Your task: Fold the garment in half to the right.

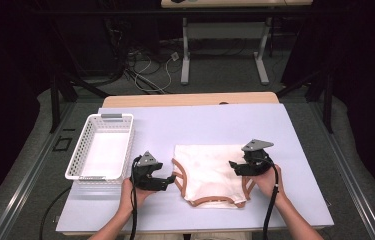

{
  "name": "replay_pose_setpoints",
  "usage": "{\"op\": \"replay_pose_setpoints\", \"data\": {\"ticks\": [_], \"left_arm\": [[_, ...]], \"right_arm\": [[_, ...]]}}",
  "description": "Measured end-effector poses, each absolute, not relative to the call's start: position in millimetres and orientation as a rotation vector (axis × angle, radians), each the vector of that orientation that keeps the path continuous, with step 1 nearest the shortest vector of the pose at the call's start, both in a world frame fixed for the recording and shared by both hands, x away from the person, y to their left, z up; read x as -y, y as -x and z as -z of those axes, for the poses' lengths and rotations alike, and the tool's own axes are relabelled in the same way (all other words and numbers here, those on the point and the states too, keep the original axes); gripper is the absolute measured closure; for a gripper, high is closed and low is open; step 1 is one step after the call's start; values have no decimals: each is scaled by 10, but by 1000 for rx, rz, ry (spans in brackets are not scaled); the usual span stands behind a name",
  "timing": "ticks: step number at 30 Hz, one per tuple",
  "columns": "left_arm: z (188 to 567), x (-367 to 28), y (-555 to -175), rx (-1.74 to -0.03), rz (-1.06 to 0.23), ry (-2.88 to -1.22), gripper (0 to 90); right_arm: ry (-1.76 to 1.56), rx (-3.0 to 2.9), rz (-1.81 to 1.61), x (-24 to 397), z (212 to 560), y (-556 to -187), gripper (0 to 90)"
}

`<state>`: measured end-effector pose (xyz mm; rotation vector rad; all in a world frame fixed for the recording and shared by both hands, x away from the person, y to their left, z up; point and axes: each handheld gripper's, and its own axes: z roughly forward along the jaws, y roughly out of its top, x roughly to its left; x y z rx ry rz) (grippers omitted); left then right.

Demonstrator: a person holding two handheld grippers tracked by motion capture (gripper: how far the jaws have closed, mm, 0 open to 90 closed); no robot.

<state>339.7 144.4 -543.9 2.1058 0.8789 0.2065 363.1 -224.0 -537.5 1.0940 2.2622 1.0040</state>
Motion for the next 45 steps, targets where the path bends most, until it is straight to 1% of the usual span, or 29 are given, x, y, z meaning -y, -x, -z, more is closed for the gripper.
{"op": "replay_pose_setpoints", "data": {"ticks": [4,6,7,8,12,15,17,22,24,34,45], "left_arm": [[5420,-1455,-3392,-875,-225,-2110,174],[5408,-1466,-3392,-877,-223,-2110,157],[5408,-1466,-3392,-877,-223,-2110,148],[5400,-1479,-3396,-879,-234,-2107,130],[5375,-1490,-3403,-879,-238,-2116,35],[5368,-1506,-3411,-884,-243,-2115,4],[5375,-1516,-3424,-890,-240,-2109,3],[5397,-1527,-3443,-911,-213,-2113,2],[5398,-1534,-3449,-902,-223,-2114,2],[5386,-1543,-3449,-895,-241,-2102,0],[5378,-1549,-3448,-903,-251,-2102,1]], "right_arm": [[-1055,-2302,-1025,2156,5340,-3545,215],[-1044,-2313,-1040,2118,5329,-3499,187],[-1044,-2313,-1040,2118,5329,-3499,187],[-1028,-2320,-1049,2081,5321,-3451,166],[-1006,-2343,-1071,2005,5298,-3349,149],[-970,-2362,-1086,1952,5281,-3296,126],[-961,-2375,-1091,1914,5277,-3265,98],[-933,-2405,-1099,1838,5277,-3213,63],[-925,-2411,-1106,1812,5273,-3191,49],[-848,-2451,-1141,1671,5279,-3095,24],[-795,-2495,-1160,1528,5273,-3031,43]]}}
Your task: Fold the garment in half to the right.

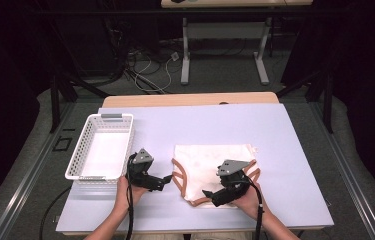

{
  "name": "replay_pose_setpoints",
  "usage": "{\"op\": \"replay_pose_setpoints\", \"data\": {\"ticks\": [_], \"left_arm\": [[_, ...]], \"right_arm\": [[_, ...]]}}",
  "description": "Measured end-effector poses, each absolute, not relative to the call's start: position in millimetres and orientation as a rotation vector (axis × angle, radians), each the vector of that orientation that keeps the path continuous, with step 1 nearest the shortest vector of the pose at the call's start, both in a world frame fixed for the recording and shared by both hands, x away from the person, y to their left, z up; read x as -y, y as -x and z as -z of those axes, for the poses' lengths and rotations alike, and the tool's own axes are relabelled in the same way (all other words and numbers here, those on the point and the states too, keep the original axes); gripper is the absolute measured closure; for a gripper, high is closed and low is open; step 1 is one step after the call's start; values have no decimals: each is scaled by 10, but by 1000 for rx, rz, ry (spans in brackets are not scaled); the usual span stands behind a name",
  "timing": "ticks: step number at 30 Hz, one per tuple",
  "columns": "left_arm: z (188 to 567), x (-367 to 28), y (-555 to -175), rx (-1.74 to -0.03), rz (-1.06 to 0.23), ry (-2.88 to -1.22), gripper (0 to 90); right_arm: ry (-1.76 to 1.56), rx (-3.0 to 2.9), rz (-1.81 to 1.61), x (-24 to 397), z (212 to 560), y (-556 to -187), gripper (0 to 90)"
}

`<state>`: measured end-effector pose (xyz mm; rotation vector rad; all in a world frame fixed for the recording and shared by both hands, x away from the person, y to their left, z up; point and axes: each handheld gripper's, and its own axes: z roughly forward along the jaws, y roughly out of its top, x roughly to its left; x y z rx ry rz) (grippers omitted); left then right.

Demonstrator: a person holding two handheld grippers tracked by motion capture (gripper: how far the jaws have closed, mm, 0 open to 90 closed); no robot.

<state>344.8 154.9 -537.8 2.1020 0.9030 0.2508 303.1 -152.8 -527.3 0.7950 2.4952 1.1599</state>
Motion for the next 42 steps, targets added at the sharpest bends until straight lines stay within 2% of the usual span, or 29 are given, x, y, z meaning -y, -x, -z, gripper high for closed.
{"op": "replay_pose_setpoints", "data": {"ticks": [7,8,10,15,17,18,21,23,30,35,40,41,42], "left_arm": [[5365,-1562,-3452,-900,-265,-2102,1],[5369,-1562,-3456,-903,-264,-2103,1],[5372,-1563,-3459,-904,-265,-2102,1],[5375,-1563,-3458,-908,-263,-2102,1],[5370,-1563,-3456,-908,-260,-2104,2],[5366,-1565,-3456,-907,-263,-2108,2],[5368,-1566,-3459,-902,-264,-2106,2],[5369,-1563,-3457,-904,-262,-2102,2],[5366,-1569,-3459,-902,-258,-2109,2],[5377,-1556,-3457,-906,-246,-2095,2],[5375,-1555,-3455,-908,-244,-2096,2],[5373,-1559,-3457,-905,-243,-2098,2],[5375,-1557,-3458,-906,-244,-2096,2]], "right_arm": [[-734,-2523,-1159,1409,5257,-2963,103],[-702,-2529,-1153,1368,5258,-2944,151],[-686,-2531,-1131,1326,5260,-2916,168],[-617,-2546,-1127,1230,5267,-2858,303],[-600,-2555,-1122,1209,5266,-2840,325],[-567,-2574,-1113,1164,5270,-2805,384],[-545,-2593,-1102,1116,5282,-2768,431],[-506,-2616,-1076,1047,5310,-2728,494],[-494,-2667,-1025,945,5382,-2699,538],[-501,-2725,-1002,890,5449,-2729,486],[-507,-2733,-976,866,5517,-2762,553],[-535,-2733,-993,871,5524,-2769,604],[-520,-2743,-995,879,5526,-2783,618]]}}
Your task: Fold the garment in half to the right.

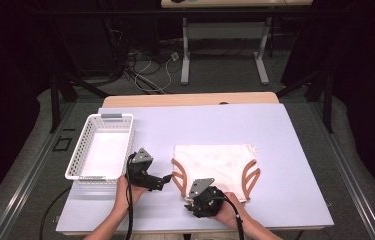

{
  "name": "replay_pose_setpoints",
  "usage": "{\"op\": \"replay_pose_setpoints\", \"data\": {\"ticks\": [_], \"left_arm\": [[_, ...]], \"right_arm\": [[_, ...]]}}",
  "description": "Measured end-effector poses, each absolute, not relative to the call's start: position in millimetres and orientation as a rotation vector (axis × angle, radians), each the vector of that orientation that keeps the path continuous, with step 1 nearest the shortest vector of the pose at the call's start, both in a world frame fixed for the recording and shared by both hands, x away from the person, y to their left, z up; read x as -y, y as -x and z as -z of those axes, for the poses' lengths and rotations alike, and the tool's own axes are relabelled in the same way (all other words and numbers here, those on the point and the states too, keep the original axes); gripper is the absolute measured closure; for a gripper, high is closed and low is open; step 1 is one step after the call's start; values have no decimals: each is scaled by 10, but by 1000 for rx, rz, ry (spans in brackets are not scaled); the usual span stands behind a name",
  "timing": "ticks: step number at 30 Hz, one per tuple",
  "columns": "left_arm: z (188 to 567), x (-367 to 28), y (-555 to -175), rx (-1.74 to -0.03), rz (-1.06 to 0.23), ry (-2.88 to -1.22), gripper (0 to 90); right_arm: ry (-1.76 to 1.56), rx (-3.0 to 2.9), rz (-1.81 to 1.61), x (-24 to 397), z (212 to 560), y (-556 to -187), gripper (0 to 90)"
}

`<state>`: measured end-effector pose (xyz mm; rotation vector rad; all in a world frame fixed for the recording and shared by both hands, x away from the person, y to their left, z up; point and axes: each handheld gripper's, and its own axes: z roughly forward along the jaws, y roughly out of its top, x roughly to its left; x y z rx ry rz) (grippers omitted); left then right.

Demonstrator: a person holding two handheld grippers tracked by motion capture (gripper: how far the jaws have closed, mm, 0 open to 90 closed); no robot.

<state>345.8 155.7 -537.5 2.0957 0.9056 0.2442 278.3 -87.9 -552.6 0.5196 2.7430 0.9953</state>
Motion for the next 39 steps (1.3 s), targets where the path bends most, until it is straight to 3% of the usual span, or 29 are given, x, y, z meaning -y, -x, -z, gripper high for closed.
{"op": "replay_pose_setpoints", "data": {"ticks": [13,26,39], "left_arm": [[5376,-1553,-3456,-901,-241,-2104,2],[5380,-1495,-3507,-906,-232,-2108,2],[5362,-1354,-3795,-964,-197,-2124,0]], "right_arm": [[-595,-2725,-1010,938,5537,-2839,851],[-570,-2671,-1028,945,5492,-2785,868],[-573,-2674,-1040,955,5482,-2777,866]]}}
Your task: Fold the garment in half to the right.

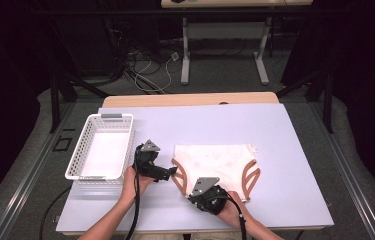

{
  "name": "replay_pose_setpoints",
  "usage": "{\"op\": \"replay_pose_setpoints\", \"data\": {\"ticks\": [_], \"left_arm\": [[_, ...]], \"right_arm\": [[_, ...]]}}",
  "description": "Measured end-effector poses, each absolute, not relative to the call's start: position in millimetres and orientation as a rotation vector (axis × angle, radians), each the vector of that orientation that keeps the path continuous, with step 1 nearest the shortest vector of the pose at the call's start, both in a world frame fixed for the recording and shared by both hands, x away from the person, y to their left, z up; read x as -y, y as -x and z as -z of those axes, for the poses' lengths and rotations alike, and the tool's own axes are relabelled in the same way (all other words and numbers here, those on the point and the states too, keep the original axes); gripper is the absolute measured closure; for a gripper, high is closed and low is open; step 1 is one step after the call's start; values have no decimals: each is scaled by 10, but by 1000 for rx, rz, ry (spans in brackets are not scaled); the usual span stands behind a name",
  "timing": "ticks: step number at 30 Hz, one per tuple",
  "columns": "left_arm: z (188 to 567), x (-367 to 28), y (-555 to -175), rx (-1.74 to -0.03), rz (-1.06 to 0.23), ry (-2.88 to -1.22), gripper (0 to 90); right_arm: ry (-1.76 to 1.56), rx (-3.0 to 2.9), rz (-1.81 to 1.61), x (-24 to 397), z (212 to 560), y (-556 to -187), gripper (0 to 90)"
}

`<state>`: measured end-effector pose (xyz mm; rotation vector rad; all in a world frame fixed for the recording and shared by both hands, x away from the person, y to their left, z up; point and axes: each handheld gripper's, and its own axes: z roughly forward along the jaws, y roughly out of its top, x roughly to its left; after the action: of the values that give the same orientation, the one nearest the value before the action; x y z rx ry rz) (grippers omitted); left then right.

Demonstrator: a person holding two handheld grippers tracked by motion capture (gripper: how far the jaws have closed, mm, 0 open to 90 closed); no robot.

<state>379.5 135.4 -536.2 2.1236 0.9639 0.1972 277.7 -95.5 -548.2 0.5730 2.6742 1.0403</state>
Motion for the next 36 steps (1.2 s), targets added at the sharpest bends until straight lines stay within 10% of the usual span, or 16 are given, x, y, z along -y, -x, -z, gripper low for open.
{"op": "replay_pose_setpoints", "data": {"ticks": [15,36], "left_arm": [[5400,-1197,-4156,-1055,-195,-2096,51],[5493,-1058,-4454,-1026,-192,-2150,485]], "right_arm": [[-551,-2666,-1033,946,5484,-2771,864],[-535,-2656,-1019,935,5487,-2752,863]]}}
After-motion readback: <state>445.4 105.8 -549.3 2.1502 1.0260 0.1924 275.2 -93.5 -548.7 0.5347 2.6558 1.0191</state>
